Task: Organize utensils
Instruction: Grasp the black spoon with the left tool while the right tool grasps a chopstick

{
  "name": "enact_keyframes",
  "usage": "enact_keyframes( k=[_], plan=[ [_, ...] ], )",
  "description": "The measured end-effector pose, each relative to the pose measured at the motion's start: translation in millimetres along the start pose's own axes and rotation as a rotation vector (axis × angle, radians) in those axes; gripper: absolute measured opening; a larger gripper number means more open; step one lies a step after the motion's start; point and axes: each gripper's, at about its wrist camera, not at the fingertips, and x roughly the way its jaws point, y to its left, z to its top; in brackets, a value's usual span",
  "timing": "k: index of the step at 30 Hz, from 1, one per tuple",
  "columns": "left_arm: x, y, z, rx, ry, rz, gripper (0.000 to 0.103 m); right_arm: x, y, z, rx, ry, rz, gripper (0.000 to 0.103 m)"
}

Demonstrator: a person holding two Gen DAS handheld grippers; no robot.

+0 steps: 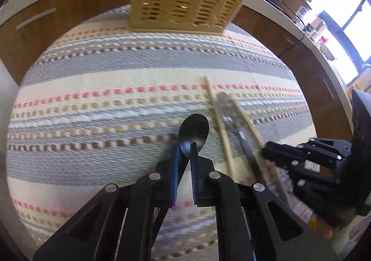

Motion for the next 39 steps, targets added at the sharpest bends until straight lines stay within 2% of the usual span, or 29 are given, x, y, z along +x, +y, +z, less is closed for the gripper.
enact_keyframes(
  k=[2, 4, 6, 9, 14, 18, 23, 28, 31, 35, 37, 39],
  plan=[
    [-2, 5, 2, 0.001, -0.001, -0.028, 0.008, -1, -11, 3, 0.041, -0.006, -0.009, 0.005],
    [-3, 9, 1, 0.0, -0.002, -0.044, 0.016, -2, -23, 4, 0.083, -0.006, 0.004, 0.005],
    [-5, 14, -1, 0.0, 0.001, -0.052, 0.03, -2, -31, 4, 0.105, -0.004, 0.01, 0.005],
    [-7, 17, -7, 0.02, 0.021, -0.051, 0.033, -6, -37, 2, 0.116, -0.01, 0.015, 0.005],
    [-11, 17, -12, 0.09, 0.069, 0.0, 0.034, -7, -39, 4, 0.108, 0.002, 0.056, 0.006],
    [-8, 4, -8, 0.17, 0.133, 0.045, 0.034, -4, -38, 12, 0.07, 0.061, 0.049, 0.007],
    [-2, -8, 1, 0.234, 0.218, 0.059, 0.034, 5, -46, 28, 0.074, 0.15, 0.114, 0.008],
    [7, -18, 13, 0.305, 0.3, 0.072, 0.034, 7, -47, 43, 0.054, 0.222, 0.139, 0.008],
    [10, -23, 19, 0.324, 0.321, 0.077, 0.034, 0, -44, 51, 0.039, 0.214, 0.137, 0.008],
    [14, -24, 24, 0.306, 0.329, 0.046, 0.04, -1, -48, 54, 0.054, 0.22, 0.127, 0.02],
    [16, -22, 27, 0.297, 0.331, 0.029, 0.043, 1, -50, 53, 0.058, 0.241, 0.147, 0.022],
    [17, -21, 26, 0.314, 0.329, 0.038, 0.043, 3, -53, 52, 0.063, 0.252, 0.132, 0.022]
  ],
)
